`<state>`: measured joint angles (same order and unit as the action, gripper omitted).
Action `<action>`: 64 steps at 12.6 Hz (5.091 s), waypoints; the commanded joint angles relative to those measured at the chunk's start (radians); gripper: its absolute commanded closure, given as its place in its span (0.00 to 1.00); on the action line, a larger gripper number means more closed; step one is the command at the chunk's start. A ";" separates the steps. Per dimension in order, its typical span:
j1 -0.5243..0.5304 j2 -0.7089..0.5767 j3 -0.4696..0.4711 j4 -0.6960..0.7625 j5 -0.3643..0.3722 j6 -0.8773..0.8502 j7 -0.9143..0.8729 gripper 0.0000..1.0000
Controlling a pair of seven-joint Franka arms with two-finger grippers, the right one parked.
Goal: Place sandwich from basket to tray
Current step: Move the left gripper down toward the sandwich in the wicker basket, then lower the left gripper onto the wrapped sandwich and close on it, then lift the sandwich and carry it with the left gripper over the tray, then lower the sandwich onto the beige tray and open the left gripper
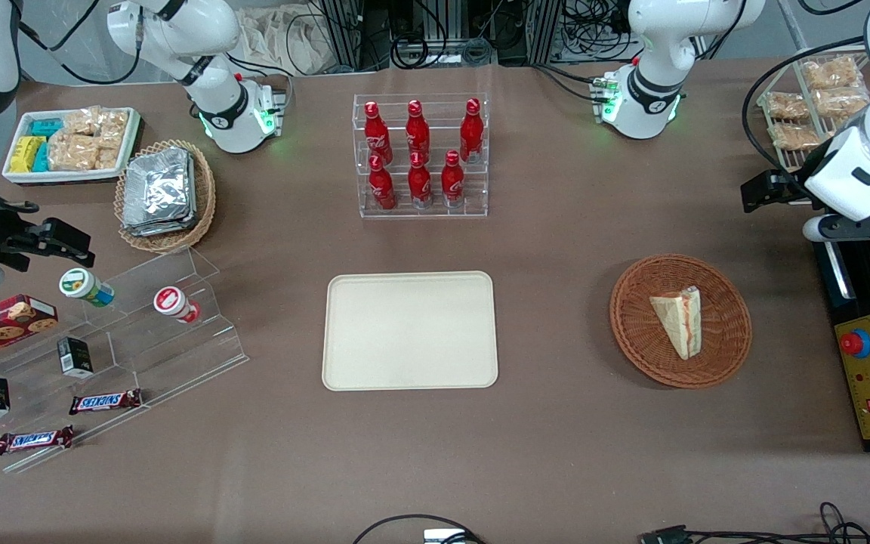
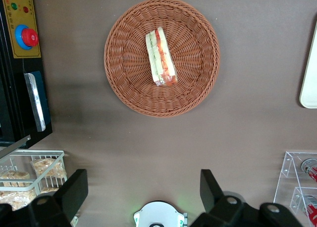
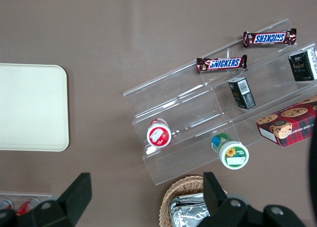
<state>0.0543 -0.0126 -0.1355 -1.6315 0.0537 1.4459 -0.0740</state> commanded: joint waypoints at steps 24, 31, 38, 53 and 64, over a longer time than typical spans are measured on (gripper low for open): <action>0.059 0.520 0.036 -0.159 -0.140 0.550 -0.156 0.00; 0.058 0.576 0.030 -0.202 -0.141 0.643 -0.159 0.81; 0.058 0.473 -0.181 -0.015 -0.127 0.432 -0.256 1.00; -0.416 0.917 -0.231 0.374 0.026 0.560 -0.429 1.00; -0.409 0.925 -0.225 0.410 0.025 0.581 -0.487 0.00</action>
<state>-0.3487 0.9152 -0.3626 -1.2459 0.0658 2.0414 -0.5402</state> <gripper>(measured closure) 0.326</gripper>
